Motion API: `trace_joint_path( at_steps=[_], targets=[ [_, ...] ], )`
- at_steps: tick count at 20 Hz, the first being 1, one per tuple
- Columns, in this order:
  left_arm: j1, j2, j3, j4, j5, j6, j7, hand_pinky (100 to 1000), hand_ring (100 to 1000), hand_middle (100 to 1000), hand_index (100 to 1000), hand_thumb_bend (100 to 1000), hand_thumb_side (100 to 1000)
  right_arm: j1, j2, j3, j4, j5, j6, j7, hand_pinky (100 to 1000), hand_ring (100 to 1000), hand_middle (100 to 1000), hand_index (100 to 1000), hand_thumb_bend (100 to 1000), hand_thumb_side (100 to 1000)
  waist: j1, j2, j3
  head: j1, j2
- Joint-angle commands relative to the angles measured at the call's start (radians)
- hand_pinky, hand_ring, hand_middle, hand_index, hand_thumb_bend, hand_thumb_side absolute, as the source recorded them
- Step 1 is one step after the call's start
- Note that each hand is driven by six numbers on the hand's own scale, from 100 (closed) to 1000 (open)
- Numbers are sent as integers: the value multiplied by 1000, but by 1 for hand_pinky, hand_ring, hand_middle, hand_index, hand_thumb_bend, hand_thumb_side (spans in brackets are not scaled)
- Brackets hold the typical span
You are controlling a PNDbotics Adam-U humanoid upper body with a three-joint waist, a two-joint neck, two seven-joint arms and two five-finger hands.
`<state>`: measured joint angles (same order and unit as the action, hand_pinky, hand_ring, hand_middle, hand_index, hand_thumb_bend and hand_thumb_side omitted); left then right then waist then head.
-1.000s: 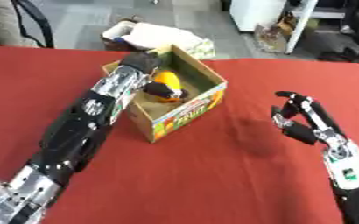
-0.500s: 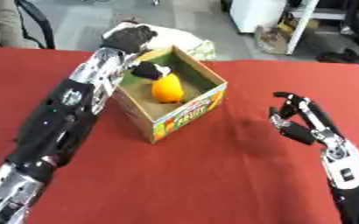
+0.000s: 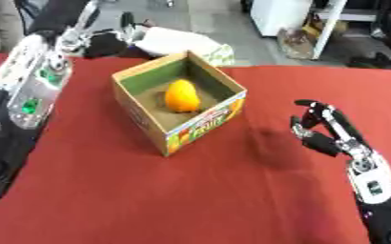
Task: Pick up objects on the table and place them in the box.
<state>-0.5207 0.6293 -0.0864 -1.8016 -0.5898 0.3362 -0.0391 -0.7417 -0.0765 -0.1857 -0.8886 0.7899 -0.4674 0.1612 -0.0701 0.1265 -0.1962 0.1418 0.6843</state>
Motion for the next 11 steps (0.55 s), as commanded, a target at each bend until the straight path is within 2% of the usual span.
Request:
trace_joint_path(
  at_steps=[1, 5, 6, 11],
  targets=[
    [78, 24, 54, -110, 160, 1, 131, 698, 742, 789, 908, 100, 633, -19, -29, -7, -17, -9, 2, -3, 594, 603, 423, 882, 100, 572, 5, -12, 2, -7, 0],
    [220, -25, 97, -161, 276, -17, 290, 673, 707, 757, 895, 100, 686, -19, -32, -8, -15, -11, 3, -5, 594, 603, 423, 882, 100, 569, 4, -12, 9, -12, 4],
    [247, -40, 103, -164, 298, -21, 321, 665, 694, 744, 888, 100, 731, -19, -32, -9, -15, -11, 4, -6, 594, 603, 422, 882, 100, 566, 3, -13, 11, -11, 5],
    [349, -80, 117, -192, 409, -60, 421, 661, 690, 740, 888, 100, 784, -19, -35, -10, -14, -11, 5, -8, 594, 604, 423, 883, 100, 567, 2, -13, 16, -14, 9]
  ],
)
